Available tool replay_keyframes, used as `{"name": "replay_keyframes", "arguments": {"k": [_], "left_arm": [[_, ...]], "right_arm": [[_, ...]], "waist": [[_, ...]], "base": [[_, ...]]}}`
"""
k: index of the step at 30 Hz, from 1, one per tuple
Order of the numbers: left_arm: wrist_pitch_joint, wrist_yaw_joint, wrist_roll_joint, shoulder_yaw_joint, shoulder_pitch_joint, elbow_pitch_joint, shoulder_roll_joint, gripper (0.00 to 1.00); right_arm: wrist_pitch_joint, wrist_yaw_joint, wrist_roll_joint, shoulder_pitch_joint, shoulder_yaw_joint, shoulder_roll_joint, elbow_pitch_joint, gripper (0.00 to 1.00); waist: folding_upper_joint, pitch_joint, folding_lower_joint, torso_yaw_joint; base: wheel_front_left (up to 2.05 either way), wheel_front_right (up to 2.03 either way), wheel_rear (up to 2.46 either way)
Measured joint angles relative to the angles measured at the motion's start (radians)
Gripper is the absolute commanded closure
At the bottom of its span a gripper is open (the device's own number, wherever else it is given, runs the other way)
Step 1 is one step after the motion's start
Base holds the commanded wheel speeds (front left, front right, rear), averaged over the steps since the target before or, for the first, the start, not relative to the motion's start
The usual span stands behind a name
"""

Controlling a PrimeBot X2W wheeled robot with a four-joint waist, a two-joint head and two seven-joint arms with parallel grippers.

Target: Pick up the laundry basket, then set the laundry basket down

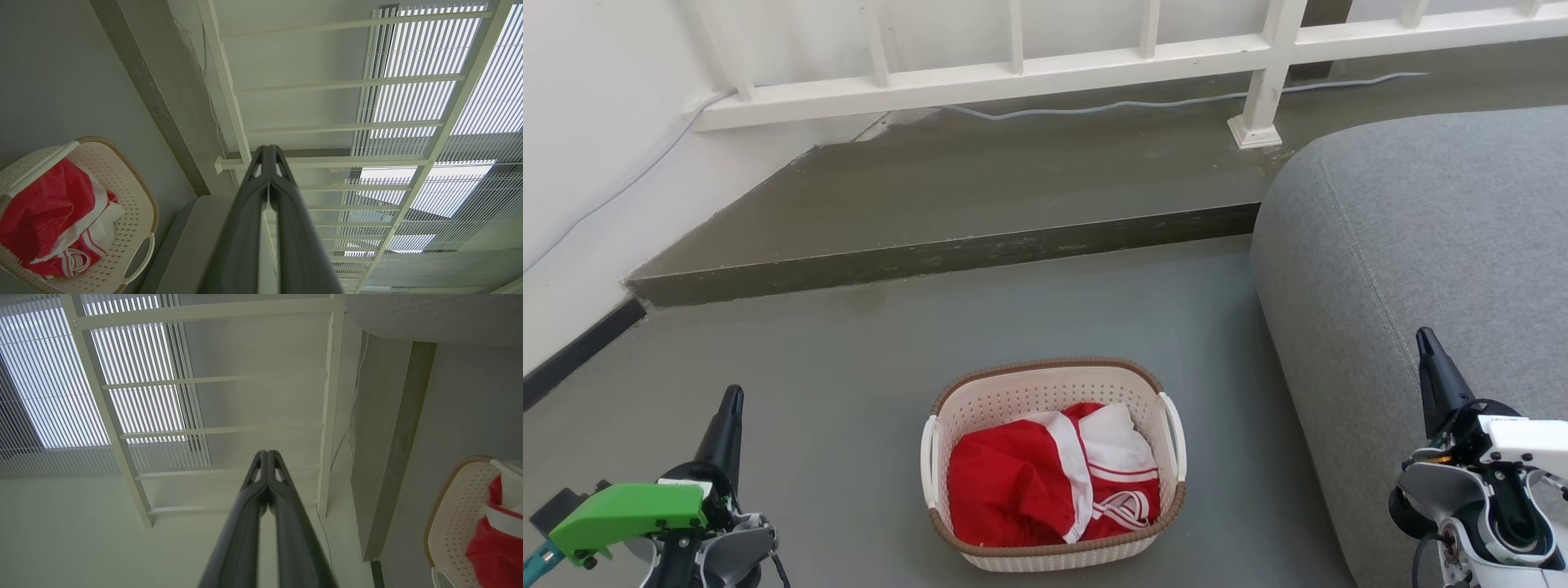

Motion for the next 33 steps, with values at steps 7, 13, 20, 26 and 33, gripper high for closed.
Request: {"name": "replay_keyframes", "arguments": {"k": [7, 13, 20, 26, 33], "left_arm": [[0.000, 0.000, 0.000, 0.000, 0.000, 0.000, 0.000, 1.00], [0.000, 0.000, 0.000, 0.001, 0.000, 0.000, 0.000, 1.00], [0.000, 0.000, 0.000, 0.001, 0.000, 0.000, 0.000, 1.00], [0.000, 0.000, 0.000, 0.001, 0.000, 0.000, 0.000, 1.00], [0.000, 0.000, 0.000, 0.001, 0.000, 0.000, 0.000, 1.00]], "right_arm": [[0.000, 0.000, -0.001, 0.000, 0.000, 0.000, 0.000, 1.00], [0.000, 0.000, -0.001, 0.000, 0.000, 0.001, 0.000, 1.00], [0.000, 0.000, -0.001, 0.000, -0.001, 0.001, 0.000, 1.00], [0.000, 0.000, -0.001, 0.000, -0.001, 0.001, 0.000, 1.00], [0.001, 0.000, -0.001, 0.000, -0.001, 0.001, 0.000, 1.00]], "waist": [[0.0000, 0.000, 0.0000, 0.000], [0.0000, 0.000, 0.0000, 0.000], [0.0000, 0.000, 0.0000, 0.000], [0.0000, 0.000, 0.0000, 0.000], [0.0000, 0.000, 0.0000, 0.000]], "base": [[0.00, 0.00, 0.00], [0.00, 0.00, 0.00], [0.00, 0.00, 0.00], [0.00, 0.00, 0.00], [0.00, 0.00, 0.00]]}}
